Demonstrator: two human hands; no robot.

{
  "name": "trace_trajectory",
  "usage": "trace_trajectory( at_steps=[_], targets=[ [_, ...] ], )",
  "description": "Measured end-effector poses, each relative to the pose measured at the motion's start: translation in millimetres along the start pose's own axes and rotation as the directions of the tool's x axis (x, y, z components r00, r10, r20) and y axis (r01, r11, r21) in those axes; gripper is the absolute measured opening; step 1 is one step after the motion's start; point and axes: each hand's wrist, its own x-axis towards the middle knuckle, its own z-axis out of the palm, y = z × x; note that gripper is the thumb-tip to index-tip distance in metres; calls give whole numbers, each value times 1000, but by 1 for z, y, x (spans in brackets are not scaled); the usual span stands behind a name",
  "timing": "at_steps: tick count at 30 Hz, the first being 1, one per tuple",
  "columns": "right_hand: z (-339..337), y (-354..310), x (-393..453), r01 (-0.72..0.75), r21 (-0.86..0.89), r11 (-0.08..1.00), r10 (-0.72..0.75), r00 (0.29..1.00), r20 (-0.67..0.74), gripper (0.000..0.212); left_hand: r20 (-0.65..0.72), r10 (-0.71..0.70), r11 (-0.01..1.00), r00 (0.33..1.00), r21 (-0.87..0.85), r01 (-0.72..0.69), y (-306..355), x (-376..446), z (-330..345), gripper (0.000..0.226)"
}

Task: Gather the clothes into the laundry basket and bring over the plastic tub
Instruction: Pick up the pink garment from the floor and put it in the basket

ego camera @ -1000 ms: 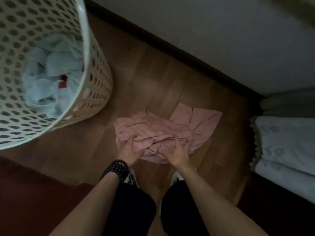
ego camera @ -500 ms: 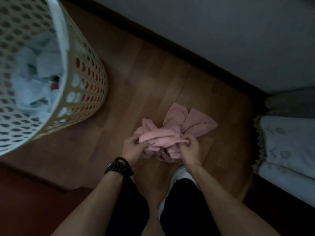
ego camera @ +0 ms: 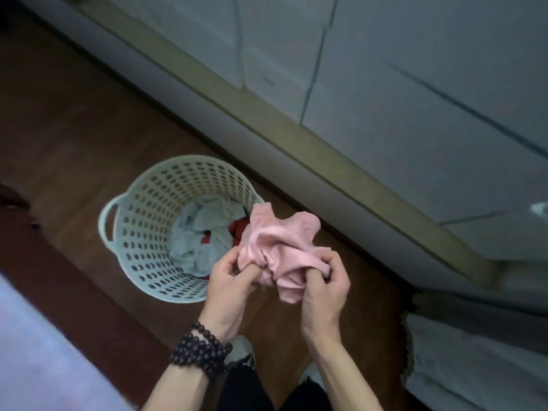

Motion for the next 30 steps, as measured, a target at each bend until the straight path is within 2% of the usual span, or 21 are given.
trace_trajectory(
  at_steps=[3,6,11,13,16,21,24,26,28,30],
  targets=[
    [30,-73,-24,107,58,993,-106,994,-11,16,21,99,991,995,-91,-97,76,-35,-13,18],
    [59,-141,-53,196,140,971,-204,978,48,20,29,207,968,978,-150,-200,147,-69,-37,17],
    [93,-223,-69,299,336,893,-340,938,69,30,93,384,917,919,-152,-368,227,-102,-56,40],
    [106,-247,-71,296,396,869,-363,926,105,34,68,438,893,897,-146,-425,252,-110,-62,27],
    [126,-272,-64,318,425,848,-411,900,147,31,27,470,874,882,-156,-460,277,-110,-69,21],
    [164,-259,-33,295,391,872,-412,873,260,28,-54,466,880,883,-80,-469,286,-76,-83,14],
    [181,-210,-5,230,219,948,-297,886,356,16,-142,421,901,896,174,-397,261,-31,-96,22],
    [187,-166,17,180,-82,980,-121,874,471,12,-207,314,900,927,376,-221,232,4,-106,26],
    [184,-119,40,202,-455,867,124,797,592,20,-236,70,869,969,492,57,196,35,-118,28],
    [178,-82,61,281,-630,724,310,683,661,26,-257,-100,805,961,547,230,162,58,-132,32]
  ],
)
